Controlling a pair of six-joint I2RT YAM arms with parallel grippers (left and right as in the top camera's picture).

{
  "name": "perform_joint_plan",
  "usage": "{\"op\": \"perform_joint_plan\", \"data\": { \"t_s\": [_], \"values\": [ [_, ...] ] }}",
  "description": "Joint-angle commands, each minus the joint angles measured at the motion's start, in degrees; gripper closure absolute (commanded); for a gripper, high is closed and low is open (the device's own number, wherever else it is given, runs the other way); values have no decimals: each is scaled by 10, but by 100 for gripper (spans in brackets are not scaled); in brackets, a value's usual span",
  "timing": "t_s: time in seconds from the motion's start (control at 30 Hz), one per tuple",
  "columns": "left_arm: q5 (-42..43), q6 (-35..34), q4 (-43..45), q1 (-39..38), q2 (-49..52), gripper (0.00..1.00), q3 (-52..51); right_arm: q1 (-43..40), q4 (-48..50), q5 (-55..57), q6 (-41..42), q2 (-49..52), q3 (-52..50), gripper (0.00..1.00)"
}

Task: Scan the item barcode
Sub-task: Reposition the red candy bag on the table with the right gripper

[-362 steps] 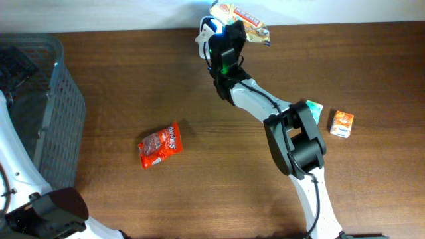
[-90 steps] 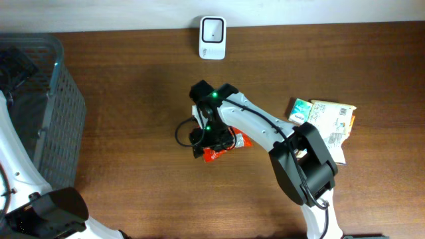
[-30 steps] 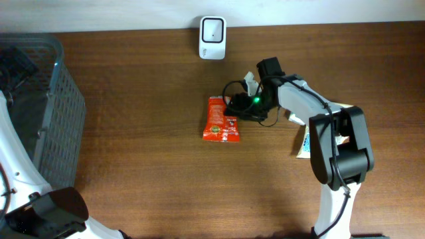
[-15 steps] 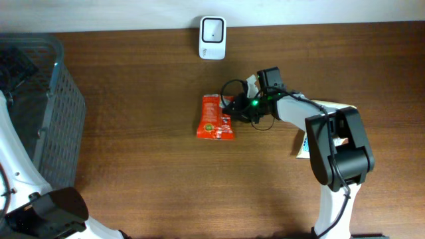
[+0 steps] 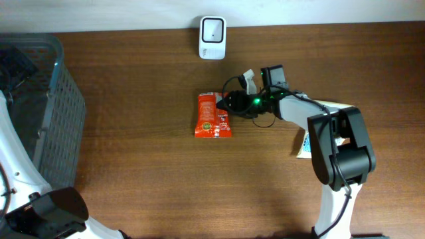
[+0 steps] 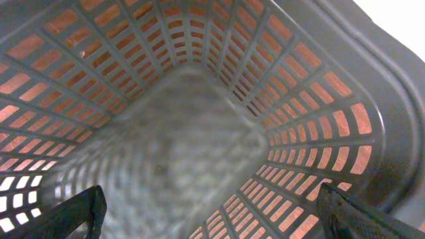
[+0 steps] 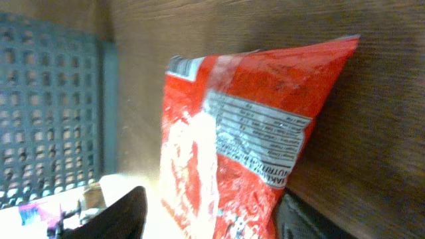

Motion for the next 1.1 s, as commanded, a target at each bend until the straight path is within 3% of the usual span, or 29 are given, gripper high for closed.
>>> {"op": "perform_joint_plan", "data": {
  "t_s": [0.0,0.23,0.3,0.4,0.5,0.53,0.57,0.77,1.07],
  "values": [
    [-2,-5,1,1,0,1,-1,34,13,80,-9,9,-2,26],
    [-2,-5,1,1,0,1,-1,64,64,138,32,36,-2,26],
    [-2,-5,1,1,0,1,-1,64,69,138,56,50,-2,38],
    [-2,-5,1,1,0,1,-1,64,74,135,95,70,-2,66],
    [-2,-5,1,1,0,1,-1,64,79,123,97,73,-2,77],
    [-2,-5,1,1,0,1,-1,64,82,108,97,73,-1,91],
    [-2,-5,1,1,0,1,-1,62,83,86,97,70,-1,96],
    [-2,-5,1,1,0,1,-1,36,30,55,75,21,-1,96],
    [-2,-5,1,1,0,1,-1,45,-206,279,-49,-183,14,96]
  ]
}}
